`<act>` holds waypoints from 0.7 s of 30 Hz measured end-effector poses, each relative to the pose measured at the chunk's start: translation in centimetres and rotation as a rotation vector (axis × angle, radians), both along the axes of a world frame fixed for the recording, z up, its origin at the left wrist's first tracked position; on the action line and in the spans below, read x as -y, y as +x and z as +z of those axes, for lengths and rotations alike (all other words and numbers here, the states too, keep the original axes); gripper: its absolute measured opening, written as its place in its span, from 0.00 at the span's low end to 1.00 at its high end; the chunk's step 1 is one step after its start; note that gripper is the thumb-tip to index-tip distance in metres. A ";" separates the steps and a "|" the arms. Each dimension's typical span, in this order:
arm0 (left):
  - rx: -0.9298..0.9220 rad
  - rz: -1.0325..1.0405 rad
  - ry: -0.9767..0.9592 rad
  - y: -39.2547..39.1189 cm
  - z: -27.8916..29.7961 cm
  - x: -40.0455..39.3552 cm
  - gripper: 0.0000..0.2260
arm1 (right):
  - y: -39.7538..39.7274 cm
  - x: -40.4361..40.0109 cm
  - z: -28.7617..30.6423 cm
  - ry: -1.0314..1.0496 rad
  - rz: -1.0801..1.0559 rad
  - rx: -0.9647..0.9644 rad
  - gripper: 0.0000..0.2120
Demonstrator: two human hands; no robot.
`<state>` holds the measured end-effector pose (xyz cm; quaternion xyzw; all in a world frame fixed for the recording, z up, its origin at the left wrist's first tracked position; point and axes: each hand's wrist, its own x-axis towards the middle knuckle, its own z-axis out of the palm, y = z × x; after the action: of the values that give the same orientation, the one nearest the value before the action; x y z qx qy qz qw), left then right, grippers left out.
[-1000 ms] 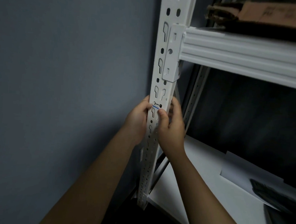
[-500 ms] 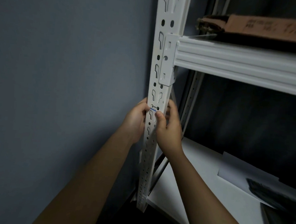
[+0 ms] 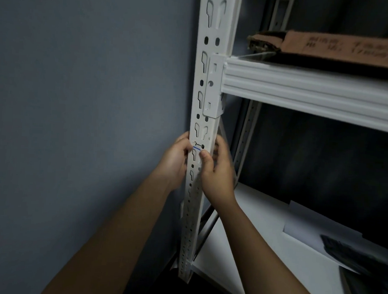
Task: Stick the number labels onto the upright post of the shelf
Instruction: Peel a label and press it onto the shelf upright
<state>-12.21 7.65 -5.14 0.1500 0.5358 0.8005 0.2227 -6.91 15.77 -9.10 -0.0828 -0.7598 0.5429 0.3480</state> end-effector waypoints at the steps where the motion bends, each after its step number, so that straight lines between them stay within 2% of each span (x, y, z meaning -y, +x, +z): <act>1: -0.018 0.007 -0.021 0.1 -0.1 -0.1 0.24 | 0.0 0.0 0.0 0.000 0.005 0.002 0.20; 3: -0.073 0.048 -0.102 0.4 -0.4 -0.2 0.28 | 0.1 0.0 0.1 -0.010 0.014 0.006 0.20; 5: -0.077 0.070 -0.097 0.7 -0.6 -0.3 0.30 | 0.1 0.0 0.0 -0.028 0.017 0.004 0.20; 8: 0.015 0.017 0.058 1.0 -0.8 0.1 0.25 | -0.1 -0.2 -0.2 -0.039 0.024 0.013 0.19; 11: -0.057 0.021 0.075 1.5 -1.6 0.9 0.19 | -0.3 -0.3 -0.4 -0.047 0.017 0.003 0.20; 14: -0.104 0.306 -0.044 2.3 -2.6 1.5 0.16 | -0.3 -0.1 -0.4 -0.074 0.022 -0.015 0.20; 16: -0.241 0.491 -0.166 2.8 -3.2 1.6 0.10 | -0.2 0.0 -0.3 -0.107 0.033 -0.013 0.21; 18: -0.430 0.593 -0.296 3.0 -3.6 1.7 0.09 | -0.1 0.0 -0.2 -0.126 0.048 -0.016 0.21; 21: -0.592 0.689 -0.409 2.9 -3.8 1.5 0.08 | 0.1 -0.1 0.0 -0.125 0.065 -0.011 0.21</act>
<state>-9.29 6.15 -8.98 0.1384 0.7404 0.6293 -0.1913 -6.78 15.87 -9.12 -0.0768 -0.7247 0.6009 0.3283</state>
